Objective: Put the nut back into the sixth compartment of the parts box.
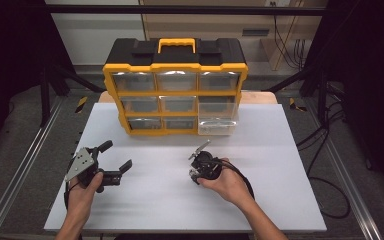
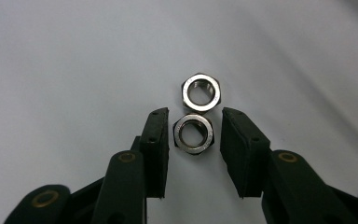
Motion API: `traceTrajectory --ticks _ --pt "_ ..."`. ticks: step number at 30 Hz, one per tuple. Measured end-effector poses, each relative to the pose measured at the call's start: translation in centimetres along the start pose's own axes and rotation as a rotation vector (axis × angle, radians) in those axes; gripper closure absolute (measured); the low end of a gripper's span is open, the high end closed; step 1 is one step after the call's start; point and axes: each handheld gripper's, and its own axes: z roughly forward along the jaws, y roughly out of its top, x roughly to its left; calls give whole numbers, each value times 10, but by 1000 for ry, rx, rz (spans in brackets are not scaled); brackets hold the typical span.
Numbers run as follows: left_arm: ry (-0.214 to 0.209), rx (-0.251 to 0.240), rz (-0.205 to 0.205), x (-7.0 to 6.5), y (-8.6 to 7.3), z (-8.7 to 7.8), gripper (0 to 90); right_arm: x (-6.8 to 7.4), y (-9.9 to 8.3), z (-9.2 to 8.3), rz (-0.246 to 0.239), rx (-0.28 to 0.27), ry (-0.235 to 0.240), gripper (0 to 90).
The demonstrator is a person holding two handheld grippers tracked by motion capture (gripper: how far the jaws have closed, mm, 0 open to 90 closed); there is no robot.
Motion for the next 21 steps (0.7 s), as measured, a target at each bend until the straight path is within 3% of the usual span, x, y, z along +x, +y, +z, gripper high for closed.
traceTrajectory --ticks 2,4,8,9,11,19,21 --pt "-1 -1 0 0 0 0 9 -1 -1 1 1 4 -3 632" --pt "-1 0 1 0 0 0 9 1 -1 1 39 5 12 644" --pt "0 0 1 0 0 0 9 0 -2 2 24 1 13 656" --pt "0 0 1 0 0 0 9 2 -2 2 49 8 13 659" --pt "1 0 1 0 0 0 9 0 -1 3 24 6 9 672" --pt "2 3 -1 0 0 0 9 3 -1 4 22 5 6 698" --pt "1 3 1 0 0 0 9 1 -2 4 -20 3 -8 700"
